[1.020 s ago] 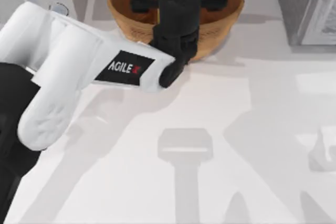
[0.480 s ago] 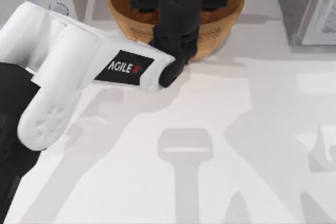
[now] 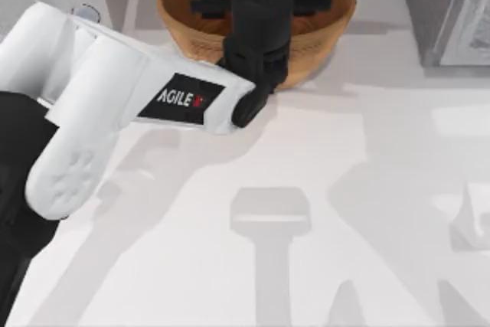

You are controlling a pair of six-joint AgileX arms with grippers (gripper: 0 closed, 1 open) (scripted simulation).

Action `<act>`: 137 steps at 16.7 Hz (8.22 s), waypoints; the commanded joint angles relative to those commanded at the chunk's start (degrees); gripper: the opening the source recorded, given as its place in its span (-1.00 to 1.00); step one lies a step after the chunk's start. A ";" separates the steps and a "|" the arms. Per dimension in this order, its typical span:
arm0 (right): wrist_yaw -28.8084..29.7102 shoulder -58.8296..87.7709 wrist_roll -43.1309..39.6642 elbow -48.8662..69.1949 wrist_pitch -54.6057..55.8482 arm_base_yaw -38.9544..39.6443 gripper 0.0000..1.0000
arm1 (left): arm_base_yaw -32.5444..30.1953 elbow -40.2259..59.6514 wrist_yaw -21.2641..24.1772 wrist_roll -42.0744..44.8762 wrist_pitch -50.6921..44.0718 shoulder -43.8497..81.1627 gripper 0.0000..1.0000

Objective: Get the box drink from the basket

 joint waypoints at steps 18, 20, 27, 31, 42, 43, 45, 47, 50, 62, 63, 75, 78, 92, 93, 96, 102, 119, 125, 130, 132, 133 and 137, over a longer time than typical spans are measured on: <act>0.00 0.00 0.00 0.00 0.00 0.00 1.00 | -0.56 8.40 -0.13 0.14 -15.93 -8.09 -1.00; 0.00 0.00 0.00 0.00 0.00 0.00 1.00 | -0.57 10.12 -0.17 0.14 -19.04 -9.56 -1.00; 0.00 0.00 0.00 0.00 0.00 0.00 1.00 | -0.61 15.07 -0.26 0.12 -27.56 -13.54 -1.00; 0.00 0.00 0.00 0.00 0.00 0.00 1.00 | -0.39 14.40 -0.11 0.28 -27.67 -13.77 -1.00; 0.00 0.00 0.00 0.00 0.00 0.00 1.00 | 11.59 -19.50 10.87 0.10 -35.01 -55.53 -1.00; 0.00 0.00 0.00 0.00 0.00 0.00 1.00 | 13.32 -24.24 12.41 0.05 -35.92 -61.85 -1.00; 0.00 0.00 0.00 0.00 0.00 0.00 1.00 | 16.95 -34.21 15.66 -0.04 -37.86 -74.85 -1.00; 0.00 0.00 0.00 0.00 0.00 0.00 1.00 | 20.60 -44.55 18.99 -0.10 -39.90 -87.91 -1.00; 0.00 0.00 0.00 0.00 0.00 0.00 1.00 | 25.90 -59.80 23.90 -0.18 -43.00 -106.26 -1.00; 0.00 0.00 0.00 0.00 0.00 0.00 1.00 | 36.24 -88.62 33.81 -0.20 -49.62 -138.24 -1.00; 0.00 0.00 0.00 0.00 0.00 0.00 1.00 | 36.24 -88.62 33.81 -0.20 -49.62 -138.24 -1.00; 0.00 0.00 0.00 0.00 0.00 0.00 1.00 | 25.07 -84.00 15.34 3.94 -28.12 -114.65 -1.00; 0.00 0.00 0.00 0.00 0.00 0.00 1.00 | 19.05 -80.49 4.66 5.87 -15.00 -101.41 -1.00; 0.00 0.00 0.00 0.00 0.00 0.00 1.00 | -1.72 -69.04 -31.74 13.17 29.32 -53.81 -1.00; 0.00 0.00 0.00 0.00 0.00 0.00 1.00 | -1.79 -69.01 -31.86 13.20 29.47 -53.64 -1.00; 0.00 0.00 0.00 0.00 0.00 0.00 1.00 | -1.79 -69.01 -31.86 13.20 29.47 -53.64 -1.00; 0.00 0.00 0.00 0.00 0.00 0.00 1.00 | 0.61 -68.78 -29.63 12.15 32.70 -49.16 -1.00; 0.00 0.00 0.00 0.00 0.00 0.00 1.00 | 7.83 -67.71 -22.17 8.79 42.31 -35.45 -0.85; 0.00 0.00 0.00 0.00 0.00 0.00 1.00 | 7.83 -67.71 -22.17 8.79 42.31 -35.45 0.06; 0.00 0.00 0.00 0.00 0.00 0.00 1.00 | 7.83 -67.71 -22.17 8.79 42.31 -35.45 0.81; 0.00 0.00 0.00 0.00 0.00 0.00 1.00 | 7.83 -67.71 -22.17 8.79 42.31 -35.45 1.00; 0.00 0.00 0.00 0.00 0.00 0.00 1.00 | 7.83 -67.71 -22.17 8.79 42.31 -35.45 1.00; 0.00 0.00 0.00 0.00 0.00 0.00 1.00 | 7.83 -67.71 -22.17 8.79 42.31 -35.45 1.00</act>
